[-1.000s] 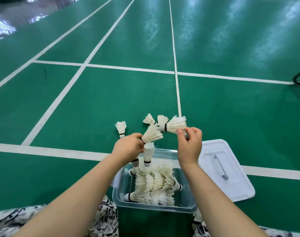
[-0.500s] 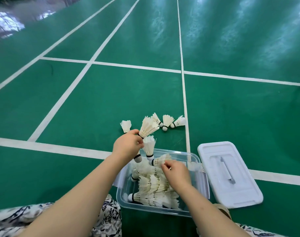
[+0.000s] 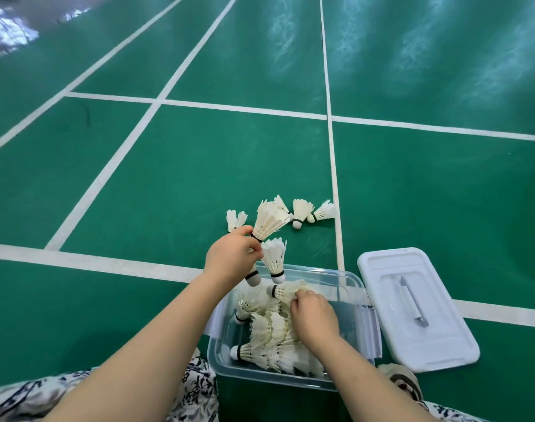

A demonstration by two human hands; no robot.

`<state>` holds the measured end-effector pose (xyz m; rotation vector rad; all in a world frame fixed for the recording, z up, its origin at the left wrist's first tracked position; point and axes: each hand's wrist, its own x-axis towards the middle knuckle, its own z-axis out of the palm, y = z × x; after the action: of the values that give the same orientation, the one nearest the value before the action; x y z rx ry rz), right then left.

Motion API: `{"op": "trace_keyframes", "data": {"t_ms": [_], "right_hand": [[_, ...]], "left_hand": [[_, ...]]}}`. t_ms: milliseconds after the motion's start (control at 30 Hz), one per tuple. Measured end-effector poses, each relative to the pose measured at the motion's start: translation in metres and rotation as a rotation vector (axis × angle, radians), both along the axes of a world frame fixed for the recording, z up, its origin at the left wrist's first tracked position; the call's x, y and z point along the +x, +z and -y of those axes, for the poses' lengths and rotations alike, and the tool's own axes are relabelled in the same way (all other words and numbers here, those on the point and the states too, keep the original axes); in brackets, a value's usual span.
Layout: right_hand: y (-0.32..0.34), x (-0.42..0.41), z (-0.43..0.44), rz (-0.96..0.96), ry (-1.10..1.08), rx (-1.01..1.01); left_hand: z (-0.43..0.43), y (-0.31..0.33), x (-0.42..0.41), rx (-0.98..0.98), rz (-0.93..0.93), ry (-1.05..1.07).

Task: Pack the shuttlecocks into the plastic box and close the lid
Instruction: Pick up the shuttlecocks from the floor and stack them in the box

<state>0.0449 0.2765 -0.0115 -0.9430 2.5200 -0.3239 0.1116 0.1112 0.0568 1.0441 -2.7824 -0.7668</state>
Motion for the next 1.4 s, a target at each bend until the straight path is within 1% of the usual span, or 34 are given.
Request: {"op": "trace_keyframes", "data": {"t_ms": [100, 267, 333, 433, 533, 633, 700, 867, 967, 1033, 1200, 1300, 1400], "right_hand": [[0.002, 0.002, -0.007, 0.013, -0.013, -0.061], [0.015, 0.007, -0.016, -0.055, -0.101, -0.165], [0.019, 0.012, -0.014, -0.06, -0.087, -0.194], [0.019, 0.019, -0.008, -0.074, 0.007, -0.213], [0.015, 0.023, 0.002, -0.081, 0.101, -0.172], [0.01, 0.024, 0.009, -0.113, 0.163, -0.05], [0.006, 0.023, 0.008, -0.138, 0.166, 0.016], [-0.003, 0.017, 0.002, -0.162, 0.196, 0.094], [-0.007, 0.018, 0.001, -0.137, 0.195, 0.096], [-0.005, 0.019, -0.001, -0.088, 0.126, 0.053], [0.011, 0.013, -0.015, 0.019, -0.166, -0.158], [0.026, -0.003, -0.019, 0.03, -0.315, -0.365], [0.048, -0.017, -0.013, 0.065, -0.35, -0.584]], "left_hand": [[-0.001, 0.003, 0.001, 0.002, 0.017, -0.011], [-0.002, 0.013, 0.002, 0.018, 0.023, 0.015], [-0.001, 0.018, 0.003, 0.022, -0.01, 0.039], [-0.001, 0.023, 0.005, 0.024, -0.059, 0.073], [0.0, 0.024, 0.006, 0.01, -0.067, 0.067], [0.001, 0.021, 0.007, 0.013, -0.057, 0.06], [0.001, 0.017, 0.007, 0.021, -0.042, 0.048], [-0.007, 0.011, 0.002, 0.001, -0.002, -0.086], [-0.014, 0.007, -0.001, -0.019, 0.04, -0.154], [-0.016, 0.006, -0.001, -0.028, 0.068, -0.179], [-0.016, 0.012, -0.002, -0.035, 0.126, -0.216], [-0.018, 0.022, -0.003, -0.068, 0.14, -0.256], [-0.027, 0.029, -0.003, -0.101, 0.132, -0.299]]}}
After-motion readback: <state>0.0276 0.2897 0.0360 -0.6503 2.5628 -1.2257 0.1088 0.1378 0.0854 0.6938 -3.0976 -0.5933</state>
